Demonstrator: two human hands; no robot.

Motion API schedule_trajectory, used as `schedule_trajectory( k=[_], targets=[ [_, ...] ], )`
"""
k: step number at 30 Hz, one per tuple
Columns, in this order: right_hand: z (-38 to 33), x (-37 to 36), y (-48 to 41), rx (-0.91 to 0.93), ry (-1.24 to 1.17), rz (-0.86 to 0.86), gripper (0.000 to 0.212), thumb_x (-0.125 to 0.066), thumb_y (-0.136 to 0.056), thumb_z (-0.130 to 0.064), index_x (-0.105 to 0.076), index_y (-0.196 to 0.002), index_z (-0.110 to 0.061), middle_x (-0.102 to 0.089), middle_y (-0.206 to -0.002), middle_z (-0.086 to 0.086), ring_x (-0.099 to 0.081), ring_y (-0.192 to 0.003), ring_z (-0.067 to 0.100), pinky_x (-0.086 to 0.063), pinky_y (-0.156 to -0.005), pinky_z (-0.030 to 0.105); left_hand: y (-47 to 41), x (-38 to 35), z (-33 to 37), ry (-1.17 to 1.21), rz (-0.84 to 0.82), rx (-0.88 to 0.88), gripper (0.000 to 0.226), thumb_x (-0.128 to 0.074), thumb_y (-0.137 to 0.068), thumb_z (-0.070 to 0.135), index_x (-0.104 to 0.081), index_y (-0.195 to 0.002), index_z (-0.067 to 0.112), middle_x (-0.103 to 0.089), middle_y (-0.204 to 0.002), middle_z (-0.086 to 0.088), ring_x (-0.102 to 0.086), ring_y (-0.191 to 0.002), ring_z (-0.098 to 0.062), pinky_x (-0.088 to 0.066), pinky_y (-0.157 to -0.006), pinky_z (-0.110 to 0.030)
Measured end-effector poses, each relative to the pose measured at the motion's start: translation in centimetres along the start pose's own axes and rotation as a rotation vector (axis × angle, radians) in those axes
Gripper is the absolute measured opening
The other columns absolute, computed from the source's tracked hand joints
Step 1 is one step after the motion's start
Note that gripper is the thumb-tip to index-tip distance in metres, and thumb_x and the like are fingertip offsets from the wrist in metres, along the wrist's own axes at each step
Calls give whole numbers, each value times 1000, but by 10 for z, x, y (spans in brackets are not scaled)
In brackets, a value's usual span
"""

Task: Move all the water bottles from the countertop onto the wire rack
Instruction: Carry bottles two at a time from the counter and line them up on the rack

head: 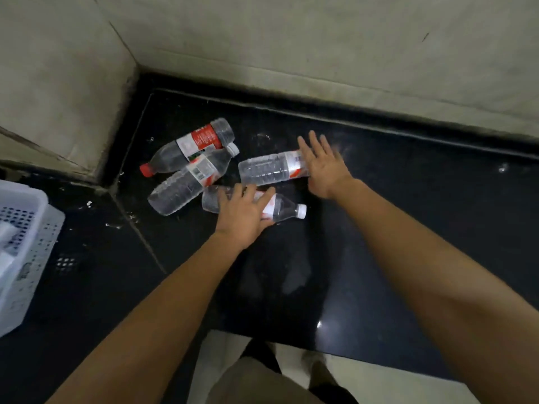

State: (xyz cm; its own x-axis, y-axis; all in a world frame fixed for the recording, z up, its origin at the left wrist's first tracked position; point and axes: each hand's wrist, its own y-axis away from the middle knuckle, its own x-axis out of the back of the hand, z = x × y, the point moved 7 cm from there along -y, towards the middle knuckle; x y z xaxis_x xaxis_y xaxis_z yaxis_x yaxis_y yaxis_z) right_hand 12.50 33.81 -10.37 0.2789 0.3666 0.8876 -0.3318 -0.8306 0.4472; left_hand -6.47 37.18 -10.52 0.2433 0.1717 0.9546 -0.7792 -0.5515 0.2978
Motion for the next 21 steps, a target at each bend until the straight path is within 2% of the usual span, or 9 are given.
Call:
schedule_trajectory(
  k=[2,4,7,9,14,18,21],
  targets=[
    [2,-10,-3,-9,-24,-5,98,-62,-90,-11,4,-162,-23,1,-170,8,-9,-155,31,-13,-125,49,-4,1,-1,-46,-1,-22,75,-48,-92,65,-23,-156,35,-38,-148,-9,-36,-132,-34,-31,-106,-58],
    [5,-12,-1,-38,-9,51,90,-60,-94,-19,-2,-162,-26,-16,-167,7,-24,-149,34,-19,-120,53,-7,-1,-1,-16,-5,-15,77,-51,-89,69,-29,-154,33,-40,-144,-9,-37,-129,-34,-32,-104,-56],
    [15,-20,13,-89,-63,33,76,-52,-102,-37,-5,-162,-29,-26,-162,10,-30,-144,37,-20,-117,57,-6,-11,-3,199,-61,59,83,-58,-79,75,-37,-149,33,-42,-138,-10,-39,-127,-33,-33,-105,-54],
    [29,-30,30,-125,-145,8,76,-52,-102,-41,-6,-161,-32,-32,-159,12,-34,-142,36,-19,-117,58,-2,-15,0,252,-72,85,85,-59,-77,78,-38,-146,33,-46,-136,-8,-42,-126,-31,-33,-104,-53],
    [67,-59,86,-218,-376,-46,79,-56,-101,-32,-3,-159,-41,-31,-155,15,-33,-140,39,-32,-113,57,7,-17,10,173,-42,99,79,-61,-83,67,-32,-148,32,-50,-139,-5,-45,-125,-29,-34,-102,-52],
    [80,-79,137,-274,-438,-47,84,-54,-98,-13,-2,-155,-46,-39,-140,15,-41,-130,38,-40,-104,51,19,-18,19,162,-53,132,73,-63,-87,60,-33,-146,31,-51,-138,-7,-45,-125,-31,-34,-102,-52],
    [87,-88,175,-296,-500,-107,83,-55,-101,-24,2,-157,-46,-43,-144,16,-46,-131,37,-41,-107,47,33,-20,31,304,-97,175,73,-69,-83,57,-37,-143,31,-52,-138,-6,-46,-127,-31,-34,-103,-53]
  ],
)
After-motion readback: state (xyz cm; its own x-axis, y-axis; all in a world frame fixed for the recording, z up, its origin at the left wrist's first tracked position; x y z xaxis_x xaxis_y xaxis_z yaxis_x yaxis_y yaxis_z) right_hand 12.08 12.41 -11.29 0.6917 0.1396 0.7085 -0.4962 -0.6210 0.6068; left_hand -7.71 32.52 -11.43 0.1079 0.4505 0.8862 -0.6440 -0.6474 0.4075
